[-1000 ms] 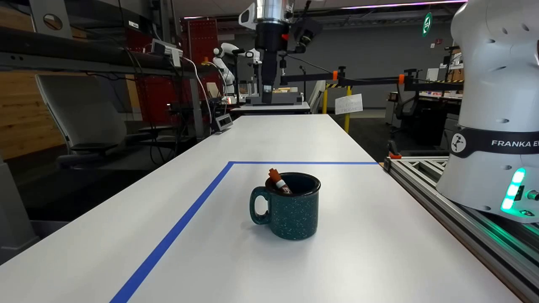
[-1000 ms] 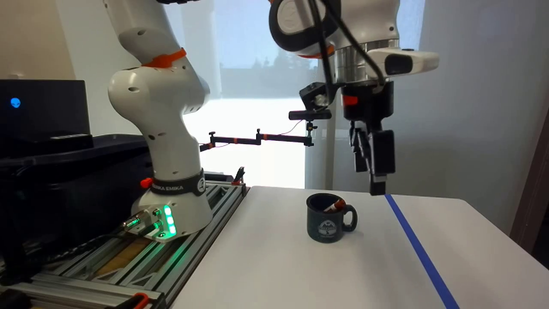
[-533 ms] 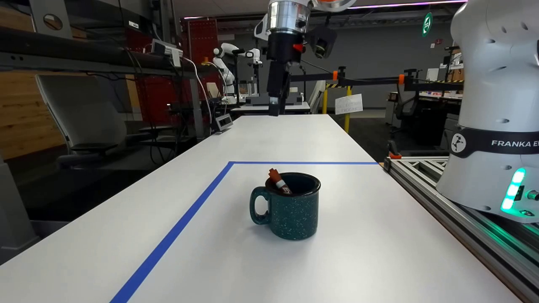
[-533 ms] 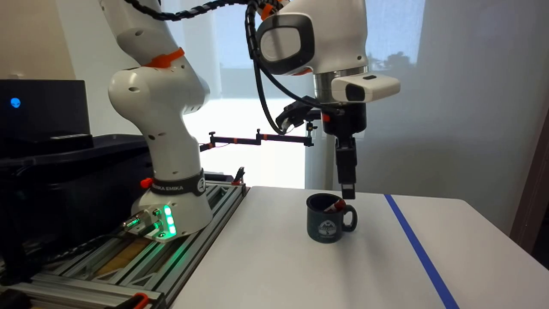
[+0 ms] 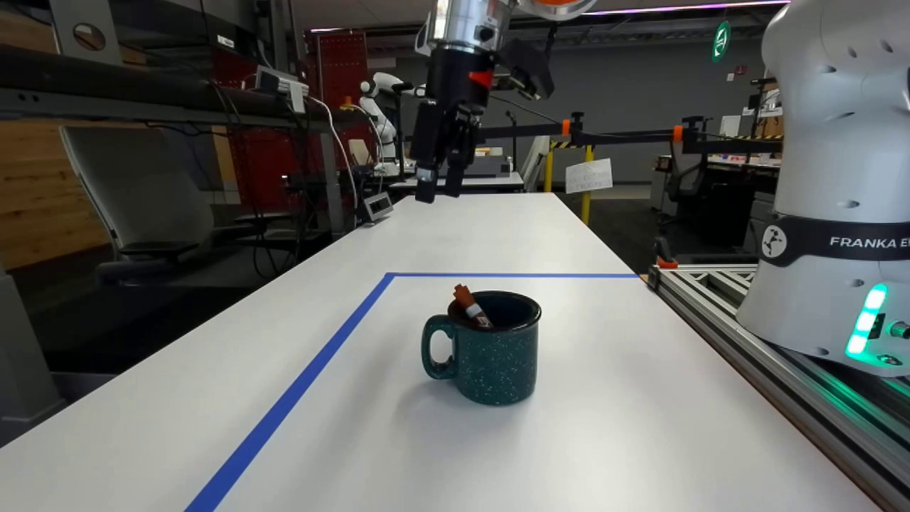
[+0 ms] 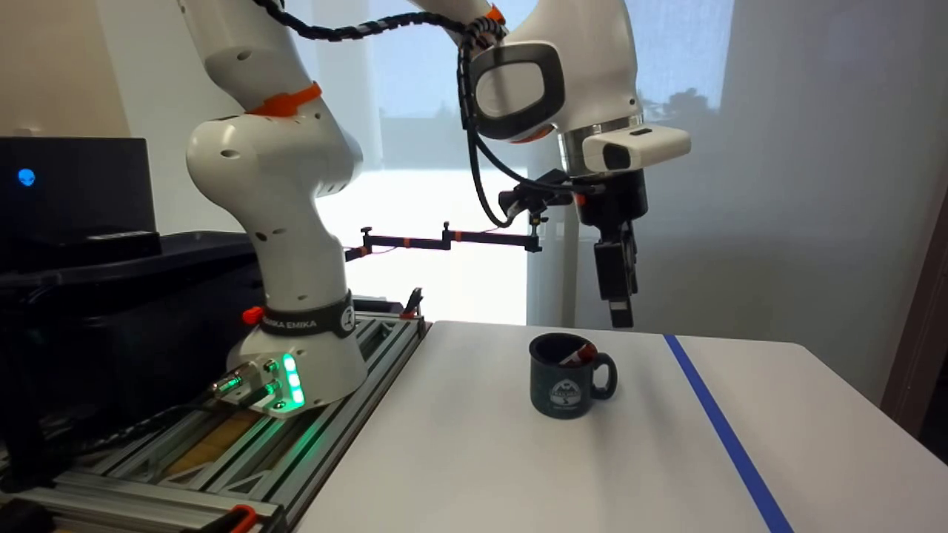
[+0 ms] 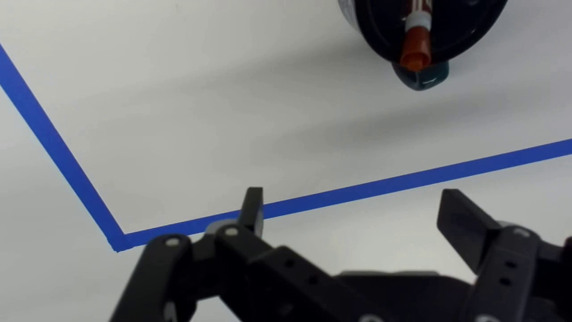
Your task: Remove the marker from the mug cup and place it on the table
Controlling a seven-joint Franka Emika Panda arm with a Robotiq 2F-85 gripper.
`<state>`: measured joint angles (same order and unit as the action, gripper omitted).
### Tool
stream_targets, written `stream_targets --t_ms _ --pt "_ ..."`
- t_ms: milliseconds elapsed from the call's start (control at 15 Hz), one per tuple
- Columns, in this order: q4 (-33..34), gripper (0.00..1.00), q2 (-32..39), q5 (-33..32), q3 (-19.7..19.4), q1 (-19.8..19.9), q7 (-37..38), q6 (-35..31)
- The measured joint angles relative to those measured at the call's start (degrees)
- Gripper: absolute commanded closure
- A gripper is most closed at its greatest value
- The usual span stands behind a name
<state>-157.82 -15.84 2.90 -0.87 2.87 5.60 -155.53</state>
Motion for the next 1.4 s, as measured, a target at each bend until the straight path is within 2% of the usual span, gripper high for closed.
stream_targets --t_ms 267,467,800,1067,1400 --pt "0.0 0.0 3.4 -6.8 4.3 1.4 7.5 -0.3" --pt "0.0 0.0 5.3 -8.1 5.6 1.3 9.8 -0.4" --pt "0.1 0.0 6.6 -8.1 6.5 0.6 14.5 -1.8" --pt "0.1 0.0 6.7 -8.2 6.4 0.6 14.7 -1.8" --pt "0.1 0.0 7.6 -15.2 6.6 2.1 17.3 -5.2"
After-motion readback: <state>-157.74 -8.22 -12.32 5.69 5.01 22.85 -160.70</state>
